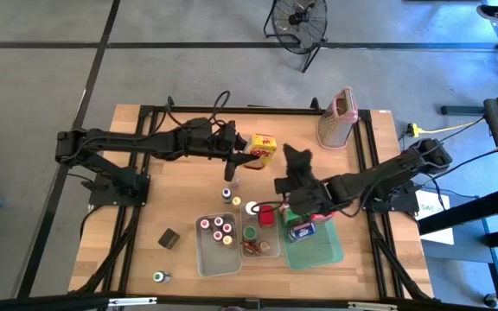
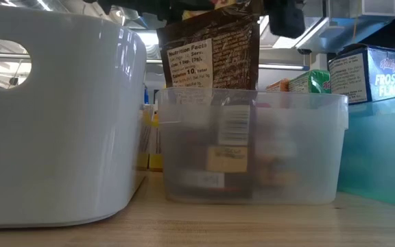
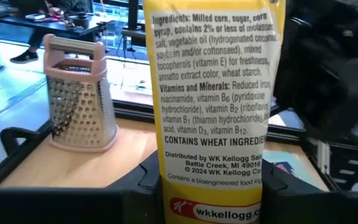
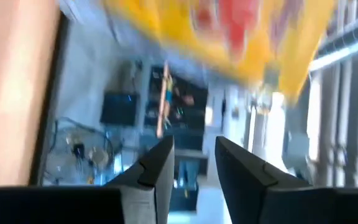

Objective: Pick & Place Kitchen Items
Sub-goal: Put the yellow cereal box into the blue bin

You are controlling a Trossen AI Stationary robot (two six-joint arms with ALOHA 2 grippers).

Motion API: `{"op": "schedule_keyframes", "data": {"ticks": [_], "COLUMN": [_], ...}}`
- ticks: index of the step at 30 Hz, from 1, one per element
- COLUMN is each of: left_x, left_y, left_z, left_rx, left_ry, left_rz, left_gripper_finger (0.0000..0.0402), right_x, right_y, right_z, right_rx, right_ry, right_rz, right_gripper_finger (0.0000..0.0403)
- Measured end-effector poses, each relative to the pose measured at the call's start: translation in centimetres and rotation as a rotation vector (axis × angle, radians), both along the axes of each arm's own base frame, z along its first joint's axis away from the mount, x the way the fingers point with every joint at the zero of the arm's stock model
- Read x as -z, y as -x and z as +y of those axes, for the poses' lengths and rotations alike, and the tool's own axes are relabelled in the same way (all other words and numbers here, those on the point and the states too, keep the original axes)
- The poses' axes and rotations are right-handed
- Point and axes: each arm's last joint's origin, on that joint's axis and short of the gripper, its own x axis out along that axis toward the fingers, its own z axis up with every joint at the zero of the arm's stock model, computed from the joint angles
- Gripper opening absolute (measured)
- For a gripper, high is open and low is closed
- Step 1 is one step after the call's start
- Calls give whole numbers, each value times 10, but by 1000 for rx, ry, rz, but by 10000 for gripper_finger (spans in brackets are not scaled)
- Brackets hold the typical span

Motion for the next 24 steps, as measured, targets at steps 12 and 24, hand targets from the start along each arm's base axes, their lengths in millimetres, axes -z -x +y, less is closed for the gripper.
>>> {"op": "schedule_keyframes", "data": {"ticks": [12, 24], "left_x": [-21, -26], "left_y": [19, 27], "left_z": [-14, -28], "left_rx": [1, -15], "left_ry": [-61, -125], "left_rz": [-37, -20], "left_gripper_finger": [120, 121], "right_x": [-31, -57], "right_y": [73, 154], "right_z": [-24, -54], "right_rx": [82, 20], "right_ry": [-88, -1218], "right_rz": [-338, -574], "right_gripper_finger": [120, 120]}}
